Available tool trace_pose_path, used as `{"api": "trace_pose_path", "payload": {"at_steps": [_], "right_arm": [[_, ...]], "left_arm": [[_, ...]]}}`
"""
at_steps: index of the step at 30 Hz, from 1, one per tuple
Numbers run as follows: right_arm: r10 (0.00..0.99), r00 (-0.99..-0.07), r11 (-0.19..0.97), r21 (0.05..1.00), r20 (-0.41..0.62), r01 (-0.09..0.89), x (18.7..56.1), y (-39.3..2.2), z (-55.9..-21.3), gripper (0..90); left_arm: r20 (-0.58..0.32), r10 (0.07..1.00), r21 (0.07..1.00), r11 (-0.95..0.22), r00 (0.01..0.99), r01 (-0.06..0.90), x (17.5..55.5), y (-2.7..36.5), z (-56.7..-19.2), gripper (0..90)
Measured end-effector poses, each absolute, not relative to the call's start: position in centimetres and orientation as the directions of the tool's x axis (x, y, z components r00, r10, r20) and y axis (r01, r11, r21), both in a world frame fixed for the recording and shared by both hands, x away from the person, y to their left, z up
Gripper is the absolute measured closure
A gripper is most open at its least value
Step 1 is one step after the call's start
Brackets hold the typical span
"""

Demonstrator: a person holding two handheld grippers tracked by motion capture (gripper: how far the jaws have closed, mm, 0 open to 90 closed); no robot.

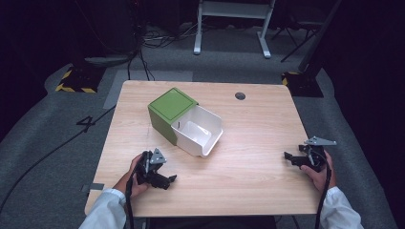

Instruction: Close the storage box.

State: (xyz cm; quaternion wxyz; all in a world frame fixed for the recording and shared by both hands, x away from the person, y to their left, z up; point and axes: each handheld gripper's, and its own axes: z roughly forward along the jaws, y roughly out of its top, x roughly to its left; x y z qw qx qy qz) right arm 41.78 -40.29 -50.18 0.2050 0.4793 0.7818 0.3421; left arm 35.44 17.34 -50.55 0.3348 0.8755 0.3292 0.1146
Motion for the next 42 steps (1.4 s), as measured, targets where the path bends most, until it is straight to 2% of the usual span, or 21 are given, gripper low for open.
{"api": "trace_pose_path", "payload": {"at_steps": [13, 17, 19, 23, 27, 42], "right_arm": [[0.89, -0.455, 0.319, 0.726, -0.009, 0.609, 41.9, -40.1, -50.1, 18.9], [0.875, -0.485, 0.348, 0.708, -0.009, 0.615, 41.8, -40.1, -49.8, 23.7], [0.848, -0.529, 0.357, 0.721, 0.017, 0.594, 41.6, -40.0, -49.6, 21.0], [0.796, -0.603, 0.361, 0.758, 0.055, 0.544, 41.7, -38.8, -48.5, 23.3], [0.738, -0.674, 0.414, 0.763, 0.037, 0.496, 41.9, -36.5, -47.6, 25.1], [0.599, -0.799, 0.45, 0.806, 0.047, 0.385, 42.2, -29.4, -46.0, 26.6]], "left_arm": [[-0.019, 0.616, 0.661, -0.583, 0.787, 0.472, 36.1, 17.6, -50.5, 0.1], [-0.017, 0.618, 0.661, -0.583, 0.786, 0.473, 36.1, 17.6, -50.5, 0.1], [-0.018, 0.619, 0.661, -0.582, 0.785, 0.473, 36.1, 17.6, -50.5, 0.1], [-0.018, 0.622, 0.661, -0.58, 0.782, 0.477, 36.1, 17.6, -50.5, 0.1], [-0.014, 0.624, 0.661, -0.58, 0.781, 0.476, 36.0, 17.6, -50.5, 0.2], [-0.014, 0.655, 0.664, -0.559, 0.756, 0.497, 35.5, 17.8, -50.6, 0.5]]}}
